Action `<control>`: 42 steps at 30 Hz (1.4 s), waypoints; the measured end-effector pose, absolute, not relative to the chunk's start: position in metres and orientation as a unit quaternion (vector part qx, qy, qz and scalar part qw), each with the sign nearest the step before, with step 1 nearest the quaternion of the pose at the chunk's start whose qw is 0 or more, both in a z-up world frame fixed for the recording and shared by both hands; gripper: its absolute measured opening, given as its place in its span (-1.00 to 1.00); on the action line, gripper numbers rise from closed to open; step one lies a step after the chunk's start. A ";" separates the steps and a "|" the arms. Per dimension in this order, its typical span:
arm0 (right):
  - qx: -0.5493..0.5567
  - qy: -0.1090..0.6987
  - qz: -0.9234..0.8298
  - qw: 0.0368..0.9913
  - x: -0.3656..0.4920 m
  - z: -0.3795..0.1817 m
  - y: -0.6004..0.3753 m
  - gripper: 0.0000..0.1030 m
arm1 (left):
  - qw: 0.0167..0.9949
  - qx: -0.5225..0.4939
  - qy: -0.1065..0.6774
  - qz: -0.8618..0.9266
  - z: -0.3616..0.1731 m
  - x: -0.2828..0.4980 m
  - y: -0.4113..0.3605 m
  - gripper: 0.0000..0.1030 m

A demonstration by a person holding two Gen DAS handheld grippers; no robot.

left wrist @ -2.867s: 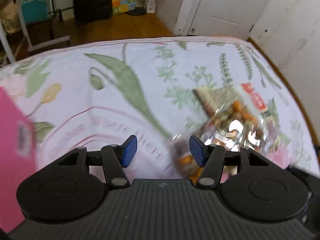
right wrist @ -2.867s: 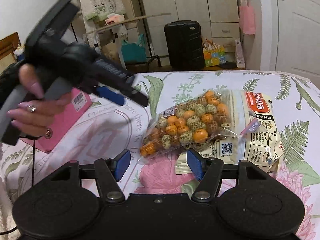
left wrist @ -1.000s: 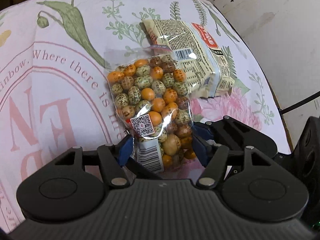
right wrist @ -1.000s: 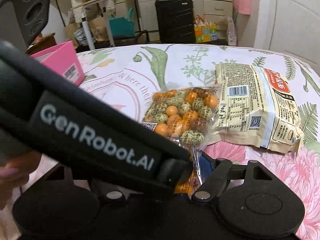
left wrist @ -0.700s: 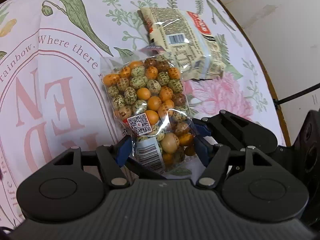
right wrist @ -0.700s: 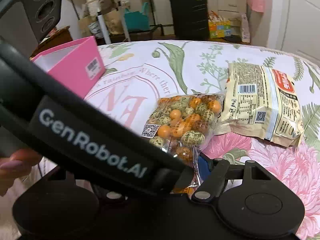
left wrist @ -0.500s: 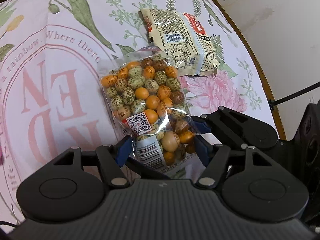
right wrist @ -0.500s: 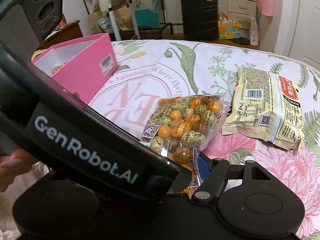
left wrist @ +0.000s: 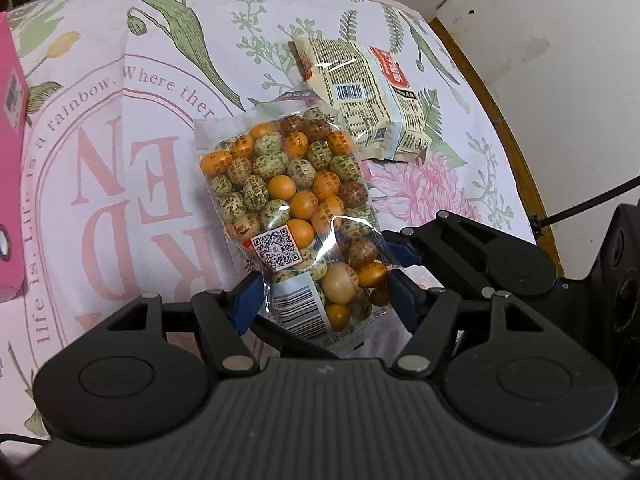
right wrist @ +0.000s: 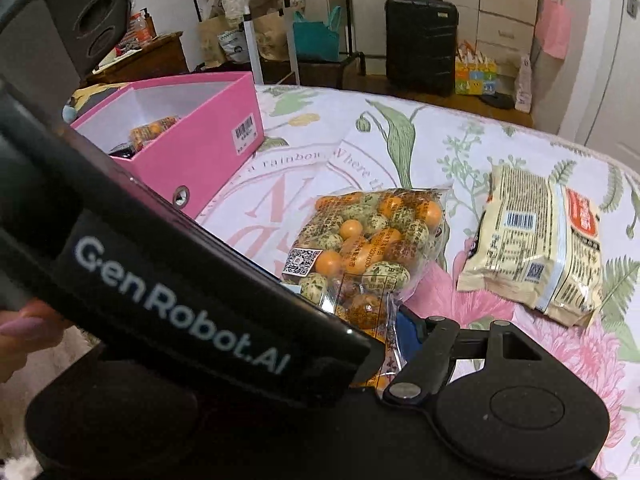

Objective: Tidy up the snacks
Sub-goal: 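Carry the nut bag over the pink box and release it from both tools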

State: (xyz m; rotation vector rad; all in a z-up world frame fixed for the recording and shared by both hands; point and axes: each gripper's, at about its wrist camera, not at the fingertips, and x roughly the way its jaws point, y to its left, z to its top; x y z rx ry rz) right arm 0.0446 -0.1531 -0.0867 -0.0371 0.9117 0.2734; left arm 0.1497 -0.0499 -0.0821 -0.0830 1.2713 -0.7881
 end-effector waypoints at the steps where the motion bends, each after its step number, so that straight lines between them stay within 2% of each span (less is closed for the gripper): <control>1: -0.022 0.436 0.131 0.890 0.045 -0.085 -0.152 0.50 | 0.735 -0.039 0.574 -0.359 -0.080 0.149 -0.048 0.29; 15: -0.082 0.384 0.193 0.899 0.061 -0.044 -0.114 0.50 | 0.787 -0.080 0.519 -0.324 -0.034 0.140 0.005 0.30; 20: -0.107 0.346 0.264 0.894 0.086 -0.027 -0.076 0.50 | 0.817 -0.096 0.498 -0.273 -0.010 0.150 0.051 0.30; 26: -0.204 0.273 0.350 0.872 0.118 -0.016 -0.014 0.51 | 0.841 -0.140 0.481 -0.204 0.010 0.173 0.122 0.30; 32: -0.193 0.285 0.406 0.847 0.175 -0.020 0.028 0.49 | 0.851 -0.195 0.464 -0.149 -0.004 0.210 0.186 0.31; 39: -0.250 0.280 0.446 0.812 0.184 -0.047 0.078 0.51 | 0.826 -0.269 0.488 -0.083 -0.033 0.223 0.243 0.32; 42: -0.256 0.270 0.457 0.808 0.190 -0.056 0.092 0.62 | 0.829 -0.273 0.486 -0.052 -0.045 0.226 0.254 0.34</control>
